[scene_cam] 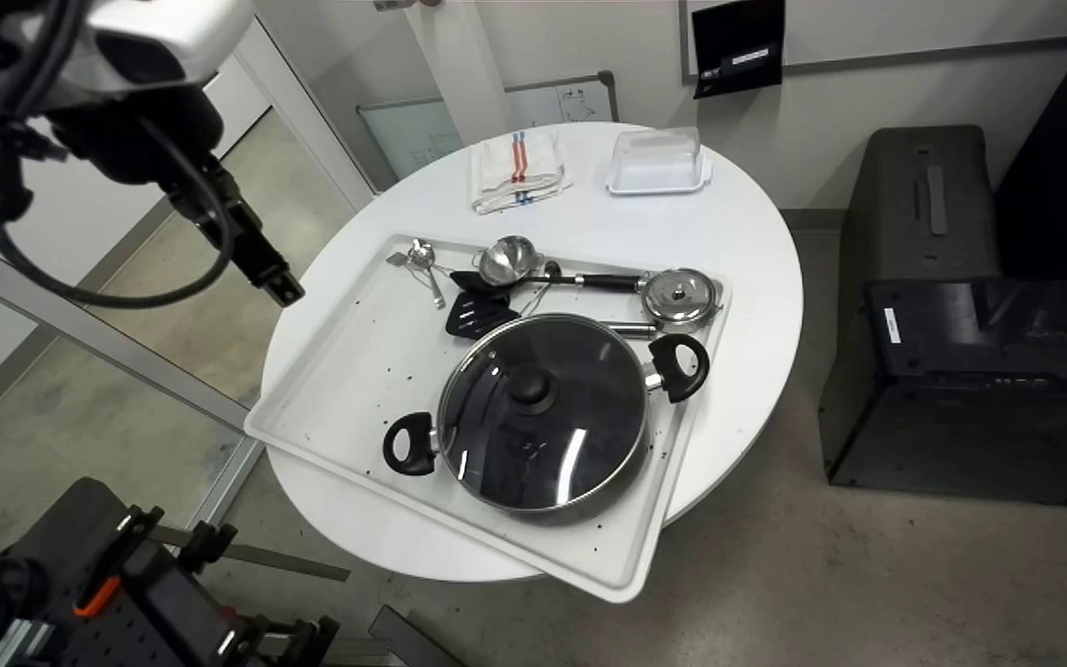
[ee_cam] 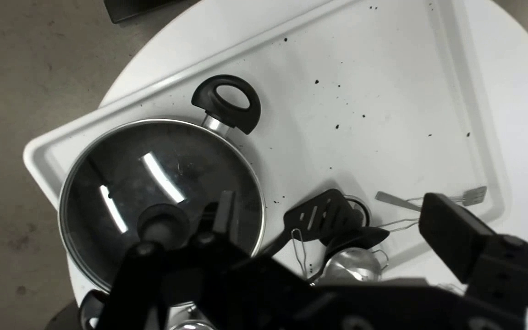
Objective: Remove the lid from the pot
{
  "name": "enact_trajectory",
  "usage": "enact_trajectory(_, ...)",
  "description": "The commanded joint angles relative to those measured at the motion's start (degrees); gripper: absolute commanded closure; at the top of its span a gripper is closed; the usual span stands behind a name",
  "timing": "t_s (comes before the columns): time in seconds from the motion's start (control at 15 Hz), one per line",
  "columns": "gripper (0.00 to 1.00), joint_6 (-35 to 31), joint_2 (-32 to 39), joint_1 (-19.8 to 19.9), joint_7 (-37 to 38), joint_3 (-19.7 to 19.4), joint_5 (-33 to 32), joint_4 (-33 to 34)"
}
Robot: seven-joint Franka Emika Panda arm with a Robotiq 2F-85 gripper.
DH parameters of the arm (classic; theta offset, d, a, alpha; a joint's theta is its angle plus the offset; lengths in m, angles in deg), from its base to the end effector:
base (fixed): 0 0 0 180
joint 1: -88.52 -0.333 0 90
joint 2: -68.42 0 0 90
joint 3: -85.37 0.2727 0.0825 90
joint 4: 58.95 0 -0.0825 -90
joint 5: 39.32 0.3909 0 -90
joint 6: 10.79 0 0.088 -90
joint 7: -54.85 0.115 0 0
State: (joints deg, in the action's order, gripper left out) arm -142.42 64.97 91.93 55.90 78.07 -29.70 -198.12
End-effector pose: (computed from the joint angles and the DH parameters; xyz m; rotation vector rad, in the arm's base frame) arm 0.4704 -0.0837 0.2670 -2.9670 0.4803 0.0919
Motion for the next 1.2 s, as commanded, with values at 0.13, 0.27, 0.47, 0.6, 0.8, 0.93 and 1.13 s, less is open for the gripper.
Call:
enact_trajectory(0.13,0.00,-2.43,11.79,2.29,8.69,-0.12,1.00,6.25)
enact_trajectory(0.27,0.00,-3.30,14.85,2.90,10.76,-0.41,0.84,7.71)
enact_trajectory(0.47,0.00,-5.06,18.52,3.40,13.79,-1.08,0.03,9.46)
enact_trajectory(0.6,0.00,-7.33,21.08,3.37,16.00,-1.84,-0.86,10.44)
enact_trajectory(0.8,0.00,-11.00,25.05,2.56,19.88,-3.53,-3.12,11.80)
enact_trajectory(0.93,0.00,-12.24,27.21,2.12,21.75,-4.55,-4.41,12.56)
enact_trajectory(1.13,0.00,-13.10,30.28,1.33,24.54,-6.32,-6.70,13.97)
